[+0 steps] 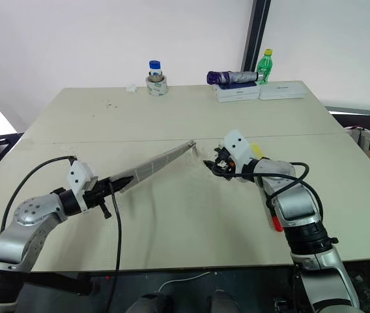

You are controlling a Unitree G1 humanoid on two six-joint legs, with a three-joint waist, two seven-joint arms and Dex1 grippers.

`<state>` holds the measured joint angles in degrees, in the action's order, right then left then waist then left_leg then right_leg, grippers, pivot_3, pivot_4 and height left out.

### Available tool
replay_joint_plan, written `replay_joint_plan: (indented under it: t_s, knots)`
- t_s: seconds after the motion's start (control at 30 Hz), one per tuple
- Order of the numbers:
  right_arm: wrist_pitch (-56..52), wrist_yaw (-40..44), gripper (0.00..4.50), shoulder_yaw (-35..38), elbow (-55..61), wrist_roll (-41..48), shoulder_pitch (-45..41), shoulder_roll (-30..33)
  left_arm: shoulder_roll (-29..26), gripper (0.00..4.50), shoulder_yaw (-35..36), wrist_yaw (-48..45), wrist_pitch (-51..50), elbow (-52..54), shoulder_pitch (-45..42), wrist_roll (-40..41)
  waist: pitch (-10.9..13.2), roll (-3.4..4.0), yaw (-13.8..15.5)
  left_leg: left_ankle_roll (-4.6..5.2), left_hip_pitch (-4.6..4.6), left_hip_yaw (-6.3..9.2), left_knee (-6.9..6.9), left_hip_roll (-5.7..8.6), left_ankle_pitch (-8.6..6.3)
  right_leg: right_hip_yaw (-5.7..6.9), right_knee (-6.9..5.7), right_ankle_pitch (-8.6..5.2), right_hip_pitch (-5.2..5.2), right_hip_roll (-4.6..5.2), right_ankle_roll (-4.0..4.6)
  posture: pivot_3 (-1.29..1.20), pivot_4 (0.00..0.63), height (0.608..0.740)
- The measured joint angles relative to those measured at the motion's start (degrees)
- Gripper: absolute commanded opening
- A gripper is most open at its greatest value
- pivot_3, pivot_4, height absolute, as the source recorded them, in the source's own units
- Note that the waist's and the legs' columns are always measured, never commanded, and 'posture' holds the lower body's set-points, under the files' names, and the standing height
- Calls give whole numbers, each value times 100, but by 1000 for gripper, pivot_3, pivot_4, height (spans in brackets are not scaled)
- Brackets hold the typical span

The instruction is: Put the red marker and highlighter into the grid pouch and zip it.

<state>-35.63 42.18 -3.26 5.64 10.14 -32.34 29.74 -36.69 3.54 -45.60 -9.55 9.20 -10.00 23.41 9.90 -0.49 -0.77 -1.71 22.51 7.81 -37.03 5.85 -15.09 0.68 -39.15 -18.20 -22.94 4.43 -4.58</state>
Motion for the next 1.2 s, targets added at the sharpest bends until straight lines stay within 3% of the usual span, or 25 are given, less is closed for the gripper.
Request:
replay_joint_plan:
  t_s: [0.17, 0.5, 0.6, 0.73, 1.2]
  knots:
    - [-604, -158, 2871, 146, 191, 449, 47, -243, 122, 0, -10, 44, 0, 47, 47, -104, 0, 0, 5, -1, 0, 0, -1, 0, 0, 0, 0, 0, 0, 0, 0, 0, 150, 740]
    - [-841, -793, 2871, 163, 165, 587, -203, -786, 204, 0, -43, 62, 1, 109, 71, -244, 0, 0, 1, -1, 0, 0, 1, 0, 1, 0, 0, 0, -1, 0, 0, 0, 150, 740]
    - [-842, -887, 1939, 162, 83, 597, -257, -865, 243, 0, -45, 71, 1, 159, 92, -288, 0, 0, 2, -1, 0, 0, 0, 0, 1, 0, 0, 0, -1, 0, 0, 0, 150, 740]
    - [-874, -932, 49, 152, -5, 642, -272, -902, 299, 0, -45, 120, -3, 192, 100, -327, 0, 0, 2, -1, 0, 0, 0, 1, 1, 0, 0, 0, -1, 0, 0, 0, 150, 740]
    - [-1036, -1036, 49, -775, 544, 327, -410, -895, 1062, 0, -450, 977, -147, 371, 91, -910, 0, 0, 3, -1, 0, 0, 0, 1, 1, 0, 0, 0, -2, 0, 0, 0, 150, 740]
